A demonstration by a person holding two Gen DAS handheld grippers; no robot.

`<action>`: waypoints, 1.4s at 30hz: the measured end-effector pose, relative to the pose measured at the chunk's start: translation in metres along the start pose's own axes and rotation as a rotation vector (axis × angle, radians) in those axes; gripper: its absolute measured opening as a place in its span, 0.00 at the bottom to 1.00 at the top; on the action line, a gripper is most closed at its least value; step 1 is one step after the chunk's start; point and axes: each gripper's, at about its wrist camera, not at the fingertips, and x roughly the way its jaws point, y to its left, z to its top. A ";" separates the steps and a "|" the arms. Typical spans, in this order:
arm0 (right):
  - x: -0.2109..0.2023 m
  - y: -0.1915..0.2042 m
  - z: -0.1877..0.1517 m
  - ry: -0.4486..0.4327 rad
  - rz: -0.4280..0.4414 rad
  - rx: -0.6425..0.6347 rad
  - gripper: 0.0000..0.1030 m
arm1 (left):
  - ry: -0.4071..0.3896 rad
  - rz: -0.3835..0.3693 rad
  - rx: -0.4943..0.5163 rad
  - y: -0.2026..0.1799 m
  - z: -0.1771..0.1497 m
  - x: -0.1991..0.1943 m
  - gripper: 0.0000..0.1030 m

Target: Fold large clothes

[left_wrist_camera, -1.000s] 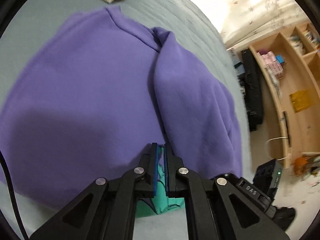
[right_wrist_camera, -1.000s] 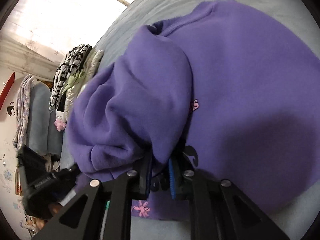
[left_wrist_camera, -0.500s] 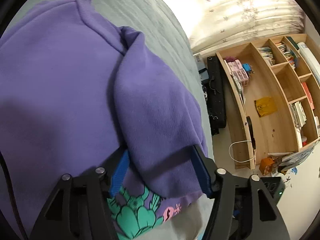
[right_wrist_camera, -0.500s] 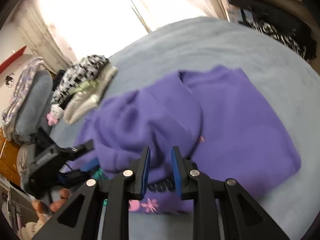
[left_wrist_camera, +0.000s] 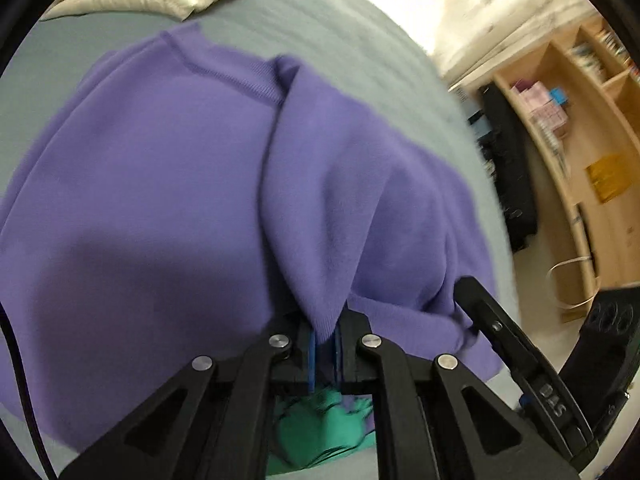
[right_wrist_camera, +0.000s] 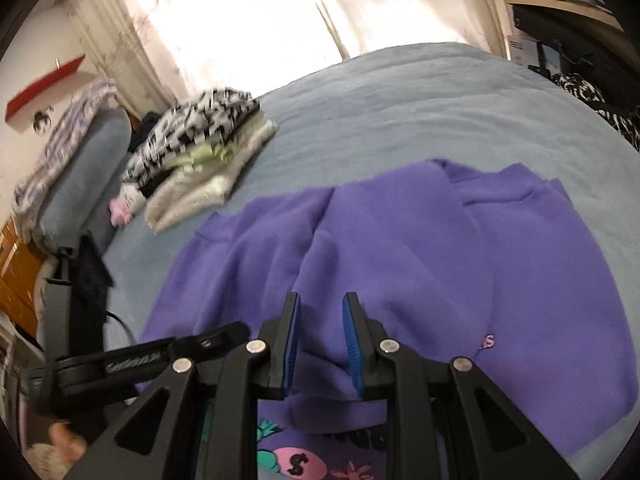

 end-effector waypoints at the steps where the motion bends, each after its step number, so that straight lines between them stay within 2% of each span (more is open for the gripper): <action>1: 0.009 -0.003 -0.005 0.035 -0.020 -0.001 0.21 | 0.006 0.005 0.003 0.000 -0.001 0.001 0.04; 3: 0.022 -0.010 -0.017 0.077 -0.033 0.011 0.18 | 0.017 0.019 -0.001 0.002 -0.004 0.003 0.04; 9: 0.017 -0.003 -0.027 0.063 -0.054 -0.057 0.18 | 0.002 0.107 0.090 -0.021 -0.012 -0.003 0.06; 13: 0.012 -0.012 -0.022 0.070 -0.001 -0.010 0.18 | -0.034 0.127 0.149 -0.040 -0.011 -0.022 0.09; 17: 0.000 -0.015 -0.012 0.069 0.023 0.020 0.18 | -0.102 0.188 0.212 -0.064 -0.005 -0.047 0.18; 20: -0.016 -0.011 -0.007 0.022 0.031 0.001 0.20 | -0.160 0.233 0.239 -0.079 0.003 -0.062 0.22; 23: -0.025 -0.006 0.001 -0.025 0.006 -0.026 0.20 | -0.200 0.240 0.243 -0.084 0.013 -0.070 0.22; 27: -0.017 -0.010 0.013 -0.036 -0.014 -0.027 0.20 | -0.196 0.169 0.244 -0.098 0.027 -0.051 0.22; 32: -0.001 -0.018 0.025 -0.031 -0.024 -0.015 0.21 | -0.213 0.125 0.311 -0.117 0.043 -0.017 0.22; 36: 0.014 -0.028 0.025 -0.018 -0.049 -0.003 0.20 | -0.176 0.151 0.317 -0.113 0.053 0.014 0.22; 40: 0.022 -0.042 0.014 -0.007 -0.037 -0.006 0.17 | -0.123 0.249 0.350 -0.101 0.045 0.036 0.21; 42: 0.020 -0.044 0.010 -0.018 -0.034 -0.013 0.16 | -0.122 0.228 0.350 -0.090 0.041 0.038 0.20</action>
